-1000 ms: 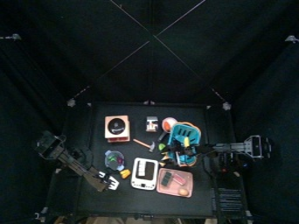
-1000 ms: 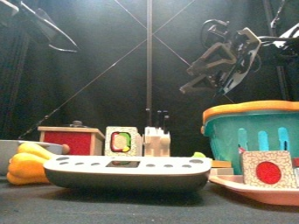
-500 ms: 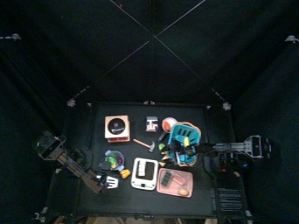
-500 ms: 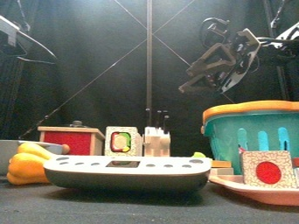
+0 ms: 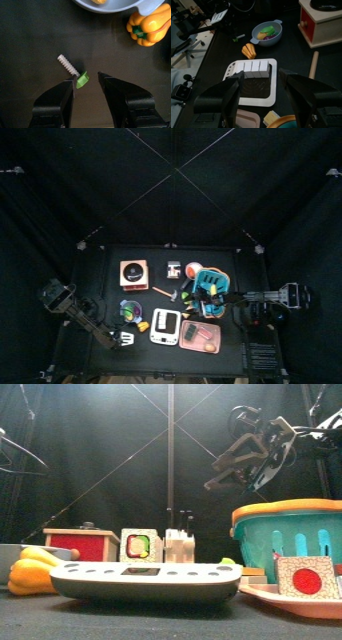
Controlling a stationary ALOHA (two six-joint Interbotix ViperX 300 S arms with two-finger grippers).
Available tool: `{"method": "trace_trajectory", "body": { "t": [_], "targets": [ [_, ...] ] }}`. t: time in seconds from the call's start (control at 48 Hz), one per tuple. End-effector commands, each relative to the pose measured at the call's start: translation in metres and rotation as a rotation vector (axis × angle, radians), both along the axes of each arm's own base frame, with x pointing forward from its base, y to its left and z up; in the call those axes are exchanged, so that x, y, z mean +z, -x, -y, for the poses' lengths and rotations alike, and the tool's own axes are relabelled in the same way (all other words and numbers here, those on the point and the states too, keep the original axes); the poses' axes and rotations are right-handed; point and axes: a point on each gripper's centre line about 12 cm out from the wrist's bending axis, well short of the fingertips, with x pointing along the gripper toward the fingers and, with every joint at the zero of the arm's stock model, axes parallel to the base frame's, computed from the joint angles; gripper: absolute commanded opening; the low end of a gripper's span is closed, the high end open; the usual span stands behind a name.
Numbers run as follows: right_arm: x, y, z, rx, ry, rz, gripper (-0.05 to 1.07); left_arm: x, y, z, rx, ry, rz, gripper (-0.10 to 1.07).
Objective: Grab green screw
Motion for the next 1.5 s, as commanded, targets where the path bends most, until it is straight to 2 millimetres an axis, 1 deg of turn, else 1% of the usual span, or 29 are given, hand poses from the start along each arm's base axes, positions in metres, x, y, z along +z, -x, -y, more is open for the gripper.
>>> {"method": "trace_trajectory", "body": {
  "t": [0.0, 0.271, 0.729, 1.083, 1.188, 1.333, 1.417, 1.479],
  "targets": [
    [0.010, -0.002, 0.000, 0.000, 0.000, 0.033, 0.91, 0.002, 0.000, 0.003, 0.009, 0.018, -0.001, 0.80],
    [0.009, -0.002, 0.000, 0.000, 0.001, 0.031, 0.91, -0.003, 0.006, 0.004, 0.038, 0.049, -0.030, 0.80],
    [0.009, -0.002, 0.000, 0.001, 0.002, 0.031, 0.91, -0.026, 0.012, 0.000, 0.042, 0.081, -0.022, 0.79],
    [0.008, -0.002, 0.000, -0.001, -0.003, 0.028, 0.91, -0.035, 0.015, -0.001, 0.049, 0.097, -0.026, 0.77],
    [0.008, -0.002, 0.000, -0.001, -0.003, 0.028, 0.91, -0.038, 0.016, -0.002, 0.049, 0.093, -0.031, 0.73],
    [0.008, -0.002, 0.000, -0.001, -0.003, 0.024, 0.91, -0.037, 0.016, -0.002, 0.043, 0.092, -0.030, 0.60],
    [0.007, -0.003, 0.000, -0.002, -0.006, 0.024, 0.91, -0.034, 0.016, -0.002, 0.040, 0.098, -0.023, 0.54],
    [0.007, -0.002, 0.000, -0.002, -0.008, 0.022, 0.91, -0.028, 0.013, -0.001, 0.033, 0.108, -0.006, 0.52]
  ]
}}
